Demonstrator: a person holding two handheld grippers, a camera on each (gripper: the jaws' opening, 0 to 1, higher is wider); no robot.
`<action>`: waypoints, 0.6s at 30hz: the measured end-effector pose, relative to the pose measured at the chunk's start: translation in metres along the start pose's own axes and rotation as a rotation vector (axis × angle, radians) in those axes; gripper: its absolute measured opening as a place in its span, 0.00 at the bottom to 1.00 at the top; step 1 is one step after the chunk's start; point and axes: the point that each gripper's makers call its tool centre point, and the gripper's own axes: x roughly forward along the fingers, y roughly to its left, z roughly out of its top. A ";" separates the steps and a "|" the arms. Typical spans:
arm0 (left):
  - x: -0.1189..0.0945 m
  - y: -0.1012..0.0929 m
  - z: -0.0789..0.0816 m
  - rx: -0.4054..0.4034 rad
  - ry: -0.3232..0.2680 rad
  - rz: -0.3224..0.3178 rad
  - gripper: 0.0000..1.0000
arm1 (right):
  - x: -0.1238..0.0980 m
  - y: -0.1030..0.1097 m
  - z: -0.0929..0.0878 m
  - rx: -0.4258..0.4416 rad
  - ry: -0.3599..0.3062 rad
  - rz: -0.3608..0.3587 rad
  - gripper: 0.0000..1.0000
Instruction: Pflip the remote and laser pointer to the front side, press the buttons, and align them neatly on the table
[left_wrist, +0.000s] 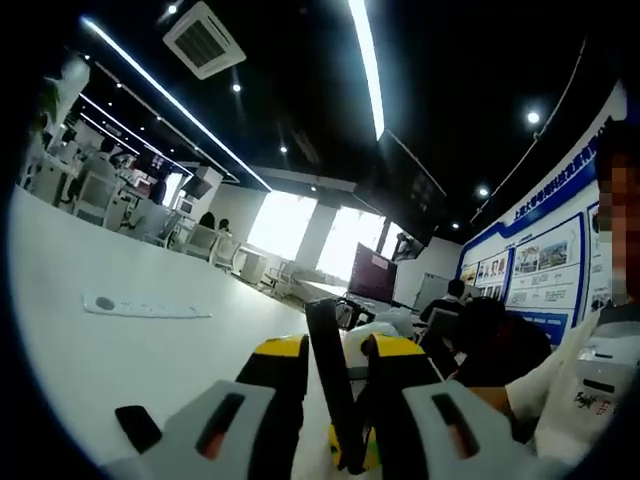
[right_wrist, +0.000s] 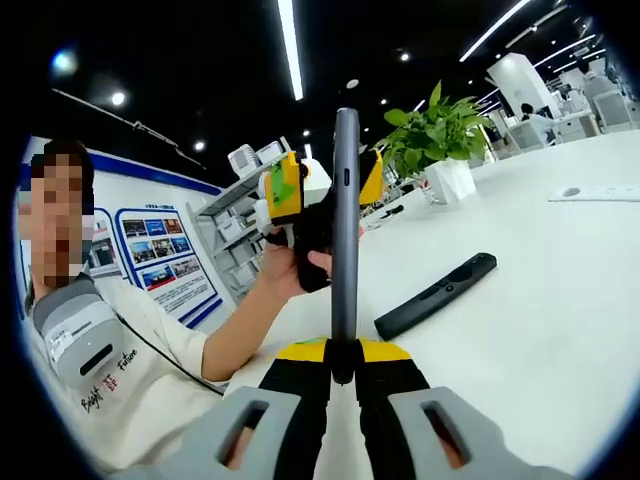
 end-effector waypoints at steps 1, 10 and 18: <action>0.000 0.001 -0.001 0.008 0.007 0.010 0.26 | 0.000 0.000 0.000 0.000 -0.001 0.002 0.12; 0.001 0.007 -0.003 0.046 0.039 0.053 0.39 | -0.002 0.003 0.003 0.005 -0.016 0.010 0.12; -0.008 0.002 0.017 -0.020 -0.096 -0.011 0.40 | -0.006 0.007 0.011 0.004 -0.047 0.032 0.12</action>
